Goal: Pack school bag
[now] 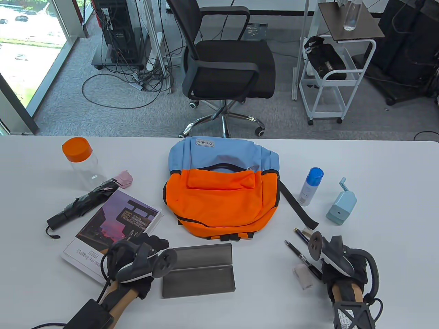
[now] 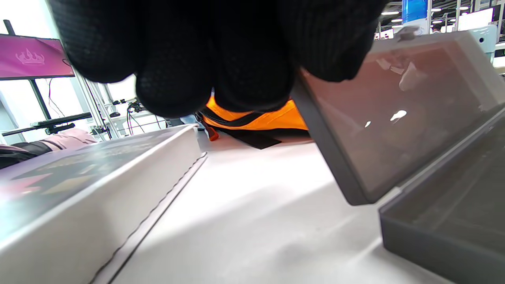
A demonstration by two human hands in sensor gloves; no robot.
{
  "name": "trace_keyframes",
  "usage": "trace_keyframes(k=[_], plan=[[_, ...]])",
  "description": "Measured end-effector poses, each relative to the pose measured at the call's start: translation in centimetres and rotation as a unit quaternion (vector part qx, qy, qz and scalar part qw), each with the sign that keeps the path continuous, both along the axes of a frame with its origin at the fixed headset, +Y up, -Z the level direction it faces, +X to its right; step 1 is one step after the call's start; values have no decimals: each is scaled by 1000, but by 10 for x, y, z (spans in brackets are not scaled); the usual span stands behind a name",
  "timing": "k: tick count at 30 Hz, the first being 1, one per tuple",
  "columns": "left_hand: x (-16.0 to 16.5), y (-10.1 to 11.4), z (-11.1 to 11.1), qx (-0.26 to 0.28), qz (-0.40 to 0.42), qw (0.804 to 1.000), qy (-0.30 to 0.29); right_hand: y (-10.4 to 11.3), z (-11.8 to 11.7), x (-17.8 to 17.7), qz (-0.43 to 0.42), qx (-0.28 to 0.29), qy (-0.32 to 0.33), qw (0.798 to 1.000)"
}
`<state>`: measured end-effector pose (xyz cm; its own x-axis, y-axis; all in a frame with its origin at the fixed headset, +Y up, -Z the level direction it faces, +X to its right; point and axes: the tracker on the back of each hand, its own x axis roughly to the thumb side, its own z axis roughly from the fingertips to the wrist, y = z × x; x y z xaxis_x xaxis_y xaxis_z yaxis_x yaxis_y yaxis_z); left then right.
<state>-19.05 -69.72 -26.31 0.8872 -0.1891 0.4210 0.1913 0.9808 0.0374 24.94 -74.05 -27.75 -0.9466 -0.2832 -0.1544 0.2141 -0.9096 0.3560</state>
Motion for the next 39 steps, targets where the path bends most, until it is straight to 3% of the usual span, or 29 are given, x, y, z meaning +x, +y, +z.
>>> trace_keyframes(k=[4,10,13,15,17,20,23,26,28,31,36,39], plan=[[-2,0,-1,-7,9,1000,2,6,2,2,-9,21,18,1000],[-4,-1,-4,-16,21,1000,3,58,21,-12,-5,111,61,992],[-5,-1,-4,-16,25,1000,3,87,40,-54,-59,143,173,973],[-5,0,-5,-17,30,999,3,92,51,-91,-79,133,249,956],[-6,0,-5,-18,33,999,3,87,62,-134,-72,118,315,939],[-6,0,-6,-16,38,999,1,60,66,-200,-37,79,406,910],[-6,-1,-5,-14,39,999,-1,34,59,-236,-15,58,441,896],[-7,-1,-4,-11,41,999,-2,19,55,-257,-44,36,458,887],[-7,-1,-4,-9,41,999,-3,19,55,-261,-33,33,462,886],[-7,-1,-4,-7,41,999,-5,39,55,-246,-55,71,436,895],[-7,-1,-4,-4,38,999,-7,87,26,-171,-67,140,287,945],[-7,0,-3,-5,39,999,-7,92,-2,-115,-38,147,178,972]])
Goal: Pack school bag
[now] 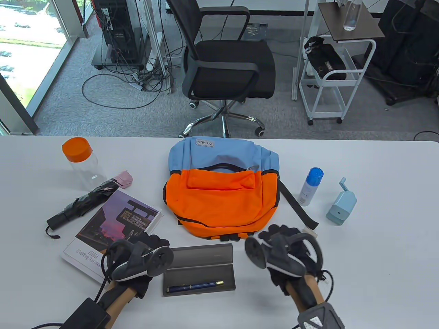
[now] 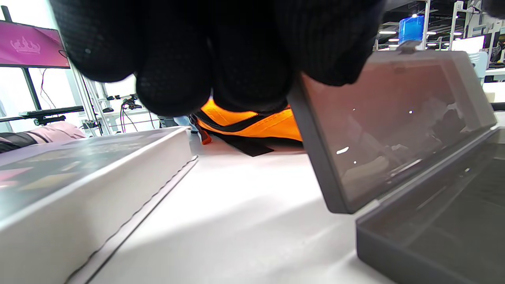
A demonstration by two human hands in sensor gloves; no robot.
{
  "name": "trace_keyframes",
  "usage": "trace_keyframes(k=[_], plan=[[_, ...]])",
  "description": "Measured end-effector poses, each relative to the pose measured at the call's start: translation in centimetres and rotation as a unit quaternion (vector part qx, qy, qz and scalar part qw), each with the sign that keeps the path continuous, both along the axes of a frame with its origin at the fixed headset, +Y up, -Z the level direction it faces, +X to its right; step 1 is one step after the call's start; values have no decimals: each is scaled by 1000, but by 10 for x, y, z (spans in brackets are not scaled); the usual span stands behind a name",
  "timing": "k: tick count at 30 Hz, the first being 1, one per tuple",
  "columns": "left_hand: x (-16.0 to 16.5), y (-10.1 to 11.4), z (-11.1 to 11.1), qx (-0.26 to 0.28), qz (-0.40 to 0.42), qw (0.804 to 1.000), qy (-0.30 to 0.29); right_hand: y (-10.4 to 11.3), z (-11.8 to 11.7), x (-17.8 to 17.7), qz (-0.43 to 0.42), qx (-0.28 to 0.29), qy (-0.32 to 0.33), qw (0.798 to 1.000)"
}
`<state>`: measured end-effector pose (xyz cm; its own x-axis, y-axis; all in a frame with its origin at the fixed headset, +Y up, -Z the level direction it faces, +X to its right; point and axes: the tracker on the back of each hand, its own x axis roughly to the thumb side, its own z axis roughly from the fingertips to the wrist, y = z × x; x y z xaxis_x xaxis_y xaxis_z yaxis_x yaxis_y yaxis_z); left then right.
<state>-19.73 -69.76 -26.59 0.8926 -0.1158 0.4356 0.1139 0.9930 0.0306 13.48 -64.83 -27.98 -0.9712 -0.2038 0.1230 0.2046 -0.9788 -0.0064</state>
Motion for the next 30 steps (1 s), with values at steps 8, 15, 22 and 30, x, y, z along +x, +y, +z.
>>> trace_keyframes(k=[8,15,22,30], plan=[[1,0,1,4,-6,1000,-2,-50,-53,80,8,-63,-176,982],[1,1,2,6,-5,1000,-6,-89,-74,83,72,-133,-178,972],[1,1,2,4,-5,1000,-6,-78,-75,78,100,-153,-173,968],[0,0,1,5,-4,1000,-9,-28,-27,10,45,-127,1,991]])
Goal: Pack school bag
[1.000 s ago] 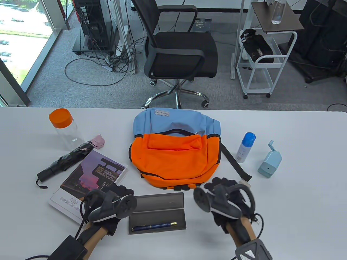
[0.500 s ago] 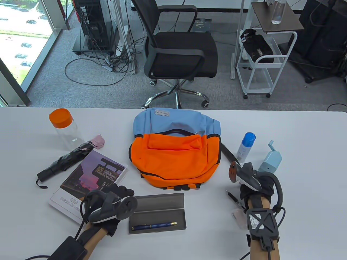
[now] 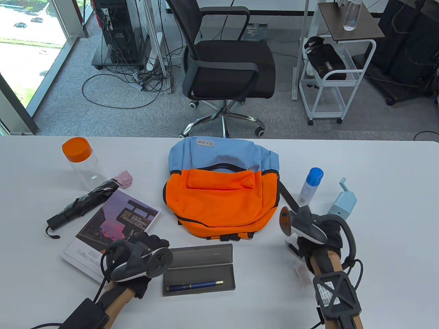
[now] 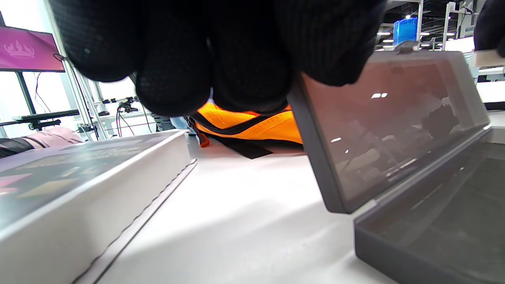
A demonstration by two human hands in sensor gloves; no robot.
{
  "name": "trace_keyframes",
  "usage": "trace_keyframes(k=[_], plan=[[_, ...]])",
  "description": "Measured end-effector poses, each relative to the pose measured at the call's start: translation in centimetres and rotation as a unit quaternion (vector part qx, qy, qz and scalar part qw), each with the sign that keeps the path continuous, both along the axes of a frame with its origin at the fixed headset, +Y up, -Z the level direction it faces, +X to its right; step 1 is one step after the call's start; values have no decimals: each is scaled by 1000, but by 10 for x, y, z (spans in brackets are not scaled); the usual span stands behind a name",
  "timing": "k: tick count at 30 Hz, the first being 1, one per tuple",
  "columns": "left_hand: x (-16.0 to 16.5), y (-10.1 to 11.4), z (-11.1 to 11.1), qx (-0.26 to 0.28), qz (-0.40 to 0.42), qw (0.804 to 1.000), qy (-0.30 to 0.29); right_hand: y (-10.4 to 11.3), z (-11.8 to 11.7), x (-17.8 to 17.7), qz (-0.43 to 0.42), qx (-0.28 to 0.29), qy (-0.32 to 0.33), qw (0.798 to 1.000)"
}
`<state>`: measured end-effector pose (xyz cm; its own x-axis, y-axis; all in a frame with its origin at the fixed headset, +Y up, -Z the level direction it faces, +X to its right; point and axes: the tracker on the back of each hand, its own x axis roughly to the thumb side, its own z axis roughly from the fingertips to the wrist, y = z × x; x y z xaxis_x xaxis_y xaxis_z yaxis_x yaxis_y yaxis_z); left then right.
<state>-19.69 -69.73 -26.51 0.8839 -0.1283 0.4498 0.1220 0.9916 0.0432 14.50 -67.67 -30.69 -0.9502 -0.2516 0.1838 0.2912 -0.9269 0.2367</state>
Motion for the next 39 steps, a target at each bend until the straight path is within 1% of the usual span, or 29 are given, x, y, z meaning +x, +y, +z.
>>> trace_keyframes(k=[1,3,5,7,9,10,12,14,16,17,18,19,21,23,25,26,28,30,33,35,39], plan=[[0,0,0,0,0,1000,0,3,9,-18,-17,-1,37,999],[0,-1,0,0,0,1000,0,4,34,-75,-47,2,136,990],[0,0,0,0,1,1000,0,-2,52,-118,-46,13,197,979],[0,0,1,1,1,1000,0,-14,64,-154,-29,27,239,970],[0,0,2,2,0,1000,-1,-27,67,-179,-11,50,260,964],[0,0,2,2,1,1000,-1,-33,67,-188,-13,71,268,961],[-1,0,2,2,-2,1000,-1,-31,65,-189,-48,82,254,962],[-1,0,2,2,0,1000,-1,-18,63,-173,-94,88,218,967],[-1,0,2,1,1,1000,0,0,60,-146,-117,97,172,973],[-1,0,2,2,1,1000,0,11,57,-123,-118,102,145,977],[-1,0,2,3,-1,1000,-1,17,54,-108,-116,108,129,979],[0,0,2,4,-3,1000,-1,23,50,-85,-105,114,100,983],[-1,0,2,4,-4,1000,-1,25,41,-40,-71,112,38,990],[-1,0,2,3,-2,1000,0,13,31,9,-35,89,-29,995],[-1,0,2,3,-3,1000,0,-10,27,54,-17,36,-94,995],[0,0,2,3,-5,1000,-1,-19,27,68,-18,14,-113,993],[0,0,2,3,-5,1000,1,-44,33,99,-50,-46,-152,986],[0,0,2,3,-7,1000,2,-59,38,113,-68,-83,-165,980],[0,0,2,3,-8,1000,4,-62,41,119,-107,-73,-167,977],[0,0,2,3,-9,1000,5,-64,40,117,-82,-67,-155,982],[0,0,2,4,-9,1000,5,-67,36,101,-23,-23,-100,994]])
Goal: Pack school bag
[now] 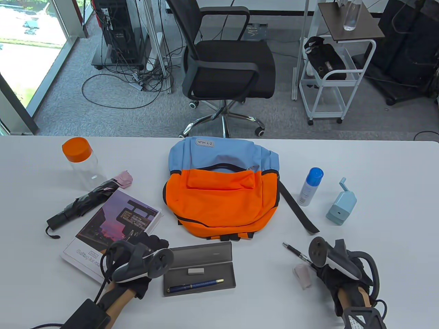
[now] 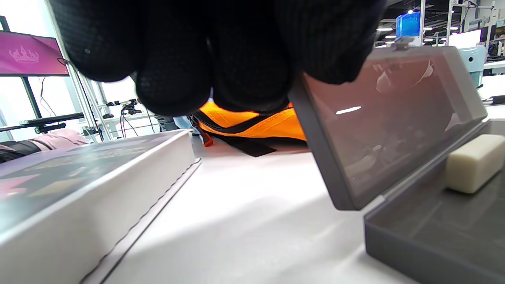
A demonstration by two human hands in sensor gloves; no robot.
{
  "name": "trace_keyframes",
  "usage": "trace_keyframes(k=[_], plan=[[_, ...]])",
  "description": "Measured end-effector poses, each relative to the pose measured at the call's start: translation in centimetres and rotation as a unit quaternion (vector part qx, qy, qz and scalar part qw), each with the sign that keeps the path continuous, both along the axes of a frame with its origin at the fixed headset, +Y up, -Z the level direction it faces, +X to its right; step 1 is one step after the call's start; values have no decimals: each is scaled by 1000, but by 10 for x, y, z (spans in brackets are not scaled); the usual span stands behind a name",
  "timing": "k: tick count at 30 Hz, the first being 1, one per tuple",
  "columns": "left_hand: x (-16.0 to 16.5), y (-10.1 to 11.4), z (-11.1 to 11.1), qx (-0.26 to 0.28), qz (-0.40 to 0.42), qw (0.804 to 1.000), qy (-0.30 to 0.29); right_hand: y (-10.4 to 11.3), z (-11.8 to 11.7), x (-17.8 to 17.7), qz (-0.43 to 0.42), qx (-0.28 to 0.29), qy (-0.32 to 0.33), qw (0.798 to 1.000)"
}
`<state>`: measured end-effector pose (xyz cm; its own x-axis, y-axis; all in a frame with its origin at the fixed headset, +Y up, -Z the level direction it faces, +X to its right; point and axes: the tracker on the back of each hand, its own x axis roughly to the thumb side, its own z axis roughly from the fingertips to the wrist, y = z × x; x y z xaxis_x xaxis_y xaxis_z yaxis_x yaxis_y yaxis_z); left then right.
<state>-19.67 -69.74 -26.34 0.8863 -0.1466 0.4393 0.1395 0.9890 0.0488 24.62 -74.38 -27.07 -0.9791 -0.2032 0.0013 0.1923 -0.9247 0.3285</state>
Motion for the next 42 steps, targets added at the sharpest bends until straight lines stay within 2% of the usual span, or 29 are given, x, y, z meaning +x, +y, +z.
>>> trace_keyframes(k=[3,6,7,10,13,16,18,19,22,25,27,29,32,33,35,37,39,42], plan=[[0,0,0,1,0,1000,0,0,-2,-4,9,-33,24,999],[0,0,0,-1,2,1000,-1,5,0,0,21,-35,18,999],[0,0,0,-1,2,1000,-2,8,1,1,18,-26,14,999],[0,0,0,0,1,1000,-3,39,7,-1,-2,42,8,999],[0,0,0,0,2,1000,-4,81,16,-33,-8,101,57,993],[0,0,0,-1,4,1000,-4,101,28,-102,-2,98,170,981],[0,0,0,-1,5,1000,-5,98,38,-152,14,95,235,967],[-1,0,0,0,5,1000,-5,90,43,-183,26,95,278,956],[-1,0,0,-1,7,1000,-6,62,48,-242,53,85,345,933],[-1,-1,0,-1,8,1000,-8,40,44,-269,72,72,365,925],[-2,-1,0,0,9,1000,-10,34,41,-273,79,83,354,928],[-2,-1,0,2,12,1000,-12,43,40,-268,59,118,336,933],[-1,1,0,-15,13,1000,-18,63,35,-252,-39,211,271,938],[-1,1,1,-14,24,999,-22,66,30,-246,-64,220,240,943],[2,2,3,2,17,999,-37,56,20,-243,-75,138,201,967],[4,3,5,26,11,998,-54,45,12,-246,-40,105,218,969],[5,4,7,40,15,997,-62,39,10,-249,-18,140,242,960],[10,8,12,57,5,995,-77,33,11,-251,-20,130,239,962]])
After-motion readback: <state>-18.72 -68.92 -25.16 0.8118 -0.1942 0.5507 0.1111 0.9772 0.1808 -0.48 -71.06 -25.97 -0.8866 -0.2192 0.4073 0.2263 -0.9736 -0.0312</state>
